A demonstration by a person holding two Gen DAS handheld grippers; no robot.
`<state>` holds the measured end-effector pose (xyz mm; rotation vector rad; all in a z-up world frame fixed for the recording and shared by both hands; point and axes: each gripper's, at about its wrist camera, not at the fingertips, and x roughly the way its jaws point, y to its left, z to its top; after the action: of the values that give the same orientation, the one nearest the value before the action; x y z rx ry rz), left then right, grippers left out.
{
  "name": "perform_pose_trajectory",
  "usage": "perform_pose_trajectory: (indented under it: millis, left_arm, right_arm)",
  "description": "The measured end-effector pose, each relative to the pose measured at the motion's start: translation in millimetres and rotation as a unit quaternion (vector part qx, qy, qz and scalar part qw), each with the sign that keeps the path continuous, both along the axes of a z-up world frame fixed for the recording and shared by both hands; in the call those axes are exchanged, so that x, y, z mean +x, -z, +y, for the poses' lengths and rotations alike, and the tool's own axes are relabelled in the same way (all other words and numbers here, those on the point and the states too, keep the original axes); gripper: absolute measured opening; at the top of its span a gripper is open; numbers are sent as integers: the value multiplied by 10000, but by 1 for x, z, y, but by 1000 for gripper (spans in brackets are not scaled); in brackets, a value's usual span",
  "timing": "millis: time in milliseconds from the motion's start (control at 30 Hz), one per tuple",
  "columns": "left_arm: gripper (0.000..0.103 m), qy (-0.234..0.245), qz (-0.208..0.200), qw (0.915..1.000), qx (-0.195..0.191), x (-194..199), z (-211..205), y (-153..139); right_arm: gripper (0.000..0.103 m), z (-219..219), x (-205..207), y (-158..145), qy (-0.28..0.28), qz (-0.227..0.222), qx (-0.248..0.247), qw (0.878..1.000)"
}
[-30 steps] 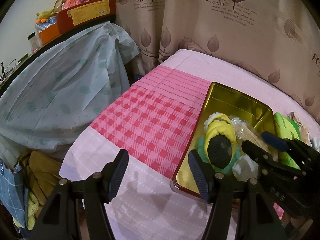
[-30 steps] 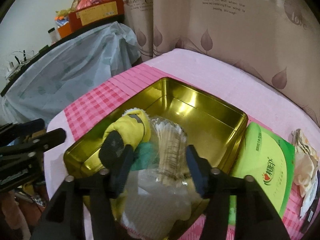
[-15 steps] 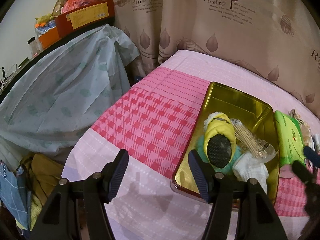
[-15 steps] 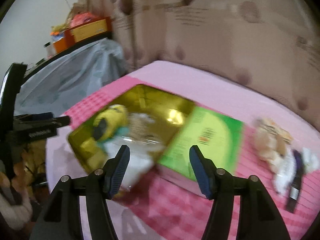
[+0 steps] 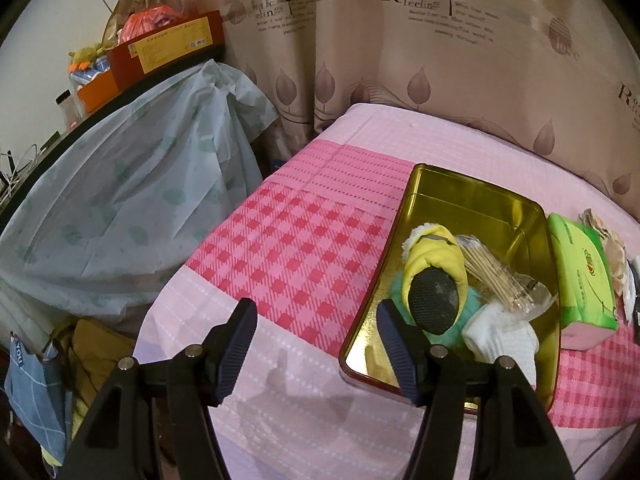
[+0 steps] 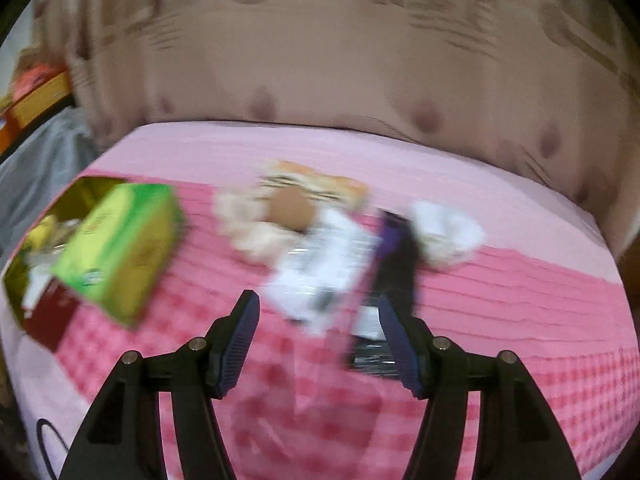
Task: Organize soft objects
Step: 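Reach the right gripper to the white rabbit towel and grasp it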
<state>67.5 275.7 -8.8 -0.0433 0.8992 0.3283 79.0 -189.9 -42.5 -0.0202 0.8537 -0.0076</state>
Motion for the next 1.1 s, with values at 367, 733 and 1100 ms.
perform_pose_trajectory:
  millis: [367, 733, 1100]
  left_arm:
    - [64, 440, -221, 9978, 434, -3, -30, -9]
    - [64, 1638, -93, 9859, 321, 0, -114, -10]
    - [64, 3171, 46, 9483, -89, 35, -259, -8]
  right_arm:
    - [59, -76, 52, 21, 672, -15, -29, 9977]
    - [65, -99, 111, 46, 857, 172, 13, 9962]
    - [35, -116, 96, 60, 793, 245, 348, 9959]
